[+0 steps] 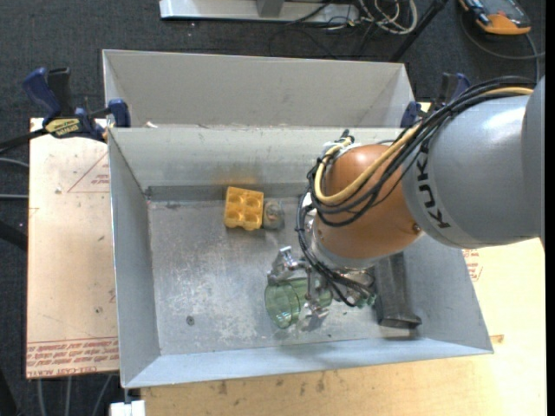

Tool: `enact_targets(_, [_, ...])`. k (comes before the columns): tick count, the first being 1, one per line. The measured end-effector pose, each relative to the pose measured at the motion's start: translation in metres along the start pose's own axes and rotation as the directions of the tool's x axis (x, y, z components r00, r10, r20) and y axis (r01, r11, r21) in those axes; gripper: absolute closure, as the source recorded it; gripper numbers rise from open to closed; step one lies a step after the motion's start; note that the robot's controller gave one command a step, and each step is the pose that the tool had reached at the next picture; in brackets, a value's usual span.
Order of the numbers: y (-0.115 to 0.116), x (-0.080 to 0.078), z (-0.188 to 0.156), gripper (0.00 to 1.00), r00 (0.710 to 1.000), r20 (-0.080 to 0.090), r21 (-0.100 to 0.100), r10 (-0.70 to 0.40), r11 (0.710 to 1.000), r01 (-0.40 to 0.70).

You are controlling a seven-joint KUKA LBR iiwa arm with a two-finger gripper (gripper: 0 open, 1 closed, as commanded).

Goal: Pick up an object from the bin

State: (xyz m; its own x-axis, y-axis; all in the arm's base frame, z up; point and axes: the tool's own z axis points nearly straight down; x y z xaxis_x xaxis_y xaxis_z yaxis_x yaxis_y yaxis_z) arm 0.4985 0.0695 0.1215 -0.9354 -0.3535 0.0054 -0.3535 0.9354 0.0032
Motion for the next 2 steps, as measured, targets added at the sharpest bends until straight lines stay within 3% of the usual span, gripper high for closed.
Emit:
enact_targets(1, [-0.002,-0.001,-0.060,1.00,1.000,0.003,0.001,-0.017,1.000,0.017])
enact_targets(2, [-0.007,-0.002,-0.093,1.00,1.000,0.013,0.004,-0.011,1.000,0.010])
